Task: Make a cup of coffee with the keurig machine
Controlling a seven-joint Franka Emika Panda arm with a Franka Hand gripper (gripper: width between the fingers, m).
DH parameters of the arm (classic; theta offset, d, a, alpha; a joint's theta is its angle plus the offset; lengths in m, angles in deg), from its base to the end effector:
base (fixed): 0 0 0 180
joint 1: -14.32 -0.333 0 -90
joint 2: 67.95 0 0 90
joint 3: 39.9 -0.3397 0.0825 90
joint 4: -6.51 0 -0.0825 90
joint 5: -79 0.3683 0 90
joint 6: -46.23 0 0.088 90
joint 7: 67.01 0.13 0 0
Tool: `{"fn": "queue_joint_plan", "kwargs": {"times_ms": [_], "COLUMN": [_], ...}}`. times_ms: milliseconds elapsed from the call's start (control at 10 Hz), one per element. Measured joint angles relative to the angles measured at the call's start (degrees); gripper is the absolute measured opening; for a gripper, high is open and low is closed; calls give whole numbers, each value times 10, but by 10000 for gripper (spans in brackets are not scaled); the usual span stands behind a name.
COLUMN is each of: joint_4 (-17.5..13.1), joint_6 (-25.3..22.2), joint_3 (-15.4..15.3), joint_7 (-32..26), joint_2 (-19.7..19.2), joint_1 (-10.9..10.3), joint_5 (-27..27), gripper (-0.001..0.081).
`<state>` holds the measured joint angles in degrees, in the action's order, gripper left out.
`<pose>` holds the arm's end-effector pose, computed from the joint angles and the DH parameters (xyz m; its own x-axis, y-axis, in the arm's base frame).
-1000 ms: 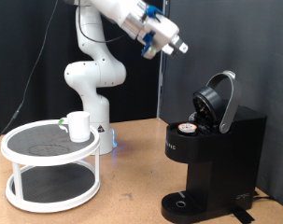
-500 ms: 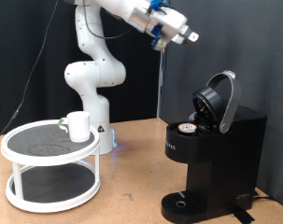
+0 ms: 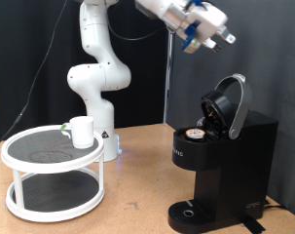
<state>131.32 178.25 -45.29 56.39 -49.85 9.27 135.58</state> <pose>0.4751 0.1248 0.5893 -0.6104 -0.2862 -0.7386 -0.6789 0.6694 0.3017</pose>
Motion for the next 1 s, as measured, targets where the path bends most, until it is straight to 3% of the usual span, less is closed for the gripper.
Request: {"fn": "queue_joint_plan", "kwargs": {"times_ms": [300,500,700,1000], "joint_4": [-23,-33,-73,-135], "joint_6": [12,-58,-141,-178], "joint_3": [-23,-15,-13,-34], "joint_7": [28,46,98,138], "joint_2": [-24,-26,-45,-84], "joint_1": [1,4,6,2], "joint_5": [-28,-36,-63,-102], "gripper": [734,734,734,734]}}
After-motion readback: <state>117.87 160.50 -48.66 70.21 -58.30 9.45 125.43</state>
